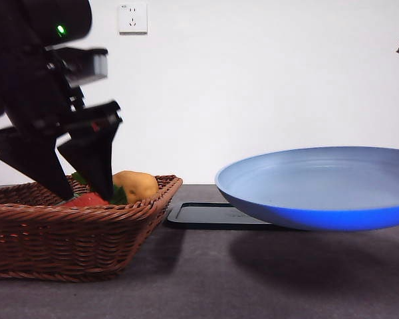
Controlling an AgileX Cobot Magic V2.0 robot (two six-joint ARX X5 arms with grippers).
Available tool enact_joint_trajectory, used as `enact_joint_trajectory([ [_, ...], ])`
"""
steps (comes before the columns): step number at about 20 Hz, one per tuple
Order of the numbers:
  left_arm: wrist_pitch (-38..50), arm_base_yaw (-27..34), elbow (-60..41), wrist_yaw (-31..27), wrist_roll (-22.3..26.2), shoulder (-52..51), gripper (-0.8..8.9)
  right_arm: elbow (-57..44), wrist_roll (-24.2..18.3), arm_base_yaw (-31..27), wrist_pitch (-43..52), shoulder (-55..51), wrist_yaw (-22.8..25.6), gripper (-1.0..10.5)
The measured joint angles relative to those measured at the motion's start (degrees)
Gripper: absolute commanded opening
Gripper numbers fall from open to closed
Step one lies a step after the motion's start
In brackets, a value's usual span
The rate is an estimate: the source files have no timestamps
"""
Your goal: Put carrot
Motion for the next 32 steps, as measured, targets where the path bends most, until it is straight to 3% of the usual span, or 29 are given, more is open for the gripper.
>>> enact_joint_trajectory([
  [6, 0.3, -0.2, 0.3, -0.2, 0.1, 5.3, 3.71, 0.0, 0.0, 0.0, 0.0, 0.0, 0.0, 0.1],
  [7, 0.1, -0.2, 0.3, -0.1, 0.1, 5.9, 3.36, 0.0, 0.0, 0.0, 0.0, 0.0, 0.0, 0.1],
  [10, -0.4, -0.2, 0.3, -1.0, 0.4, 5.9, 0.92, 0.0, 0.0, 0.0, -0.1, 0.0, 0.0, 0.1],
  [12, -0.6, -0.2, 0.4, -0.9, 0.5, 5.9, 0.86, 0.0, 0.0, 0.0, -0.1, 0.0, 0.0, 0.1],
  [17, -11.7, -0.2, 8.5, 0.1, 1.1, 1.1, 0.86, 0.0, 0.0, 0.0, 0.0, 0.0, 0.0, 0.1],
  [19, -11.0, -0.2, 12.7, 9.2, 0.9, -3.2, 0.86, 0.0, 0.0, 0.0, 0.0, 0.0, 0.0, 0.1],
  [22, 2.5, -4.0, 14.4, 36.2, -3.4, -3.9, 0.86, 0.0, 0.0, 0.0, -0.1, 0.0, -0.2, 0.1],
  [24, 9.6, -10.8, 14.4, 33.3, -4.7, -3.8, 0.86, 0.0, 0.0, 0.2, 0.0, 0.0, -0.2, 0.1],
  [29, 12.1, -24.8, 14.4, 8.4, -2.1, -2.6, 0.86, 0.0, 0.2, 3.0, 0.0, 0.0, -0.2, 0.1],
  [32, 12.0, -27.3, 14.4, 5.4, -0.9, 2.4, 0.87, 0.0, 0.4, 4.8, 0.0, 0.0, -0.2, 0.1],
])
